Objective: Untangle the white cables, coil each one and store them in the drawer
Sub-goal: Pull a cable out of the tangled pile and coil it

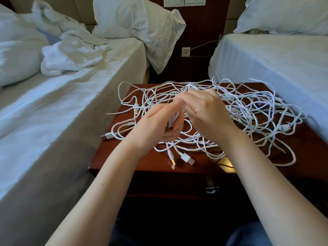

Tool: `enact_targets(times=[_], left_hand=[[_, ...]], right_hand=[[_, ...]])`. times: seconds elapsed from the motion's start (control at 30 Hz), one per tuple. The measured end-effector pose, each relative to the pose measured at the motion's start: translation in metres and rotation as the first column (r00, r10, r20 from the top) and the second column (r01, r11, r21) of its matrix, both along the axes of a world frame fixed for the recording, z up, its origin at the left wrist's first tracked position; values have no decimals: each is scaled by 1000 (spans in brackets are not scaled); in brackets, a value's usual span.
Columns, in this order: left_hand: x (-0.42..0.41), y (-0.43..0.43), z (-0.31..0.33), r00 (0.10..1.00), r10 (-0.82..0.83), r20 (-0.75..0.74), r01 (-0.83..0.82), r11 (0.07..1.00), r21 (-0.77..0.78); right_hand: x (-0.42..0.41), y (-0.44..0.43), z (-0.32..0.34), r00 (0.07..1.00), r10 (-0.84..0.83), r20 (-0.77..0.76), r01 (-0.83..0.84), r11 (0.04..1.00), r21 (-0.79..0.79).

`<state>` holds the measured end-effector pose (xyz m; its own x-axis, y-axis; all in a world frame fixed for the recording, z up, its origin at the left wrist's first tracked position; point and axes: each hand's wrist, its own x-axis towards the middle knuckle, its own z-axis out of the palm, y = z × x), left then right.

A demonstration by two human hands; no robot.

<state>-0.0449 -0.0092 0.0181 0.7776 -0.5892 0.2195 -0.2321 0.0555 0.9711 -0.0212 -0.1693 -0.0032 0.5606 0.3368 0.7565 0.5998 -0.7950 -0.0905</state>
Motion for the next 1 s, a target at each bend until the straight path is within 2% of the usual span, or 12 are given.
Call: enact_targets(times=[0.13,0.23,0.37,0.6,0.7,0.8,0.87,1.0], left_hand=[[-1,1,6,999,38,-2,-38,994,-99],[-3,-3,9,990,141,-10,-141,980,-137],[4,-4,8,959,269,-85,-282,923,-260],[19,11,4,895,432,-111,-440,818,-370],[27,20,-3,782,621,-45,-604,738,-302],[32,25,-11,632,763,137,-742,646,-179],[36,27,-15,528,809,259,-811,571,-129],[43,31,-22,411,819,402,-881,470,-58]], right_hand=[[2,8,-10,996,-46,80,52,996,-76],[1,19,-17,996,-65,53,72,985,-155],[-4,32,-26,996,-85,-38,72,965,-251],[-7,45,-30,996,-52,-70,26,944,-329],[-10,45,-26,996,-31,-85,3,950,-312],[-10,47,-27,998,-8,-68,-7,978,-206],[-10,46,-26,998,-22,-54,10,976,-218],[-10,40,-18,998,-49,26,53,979,-196]])
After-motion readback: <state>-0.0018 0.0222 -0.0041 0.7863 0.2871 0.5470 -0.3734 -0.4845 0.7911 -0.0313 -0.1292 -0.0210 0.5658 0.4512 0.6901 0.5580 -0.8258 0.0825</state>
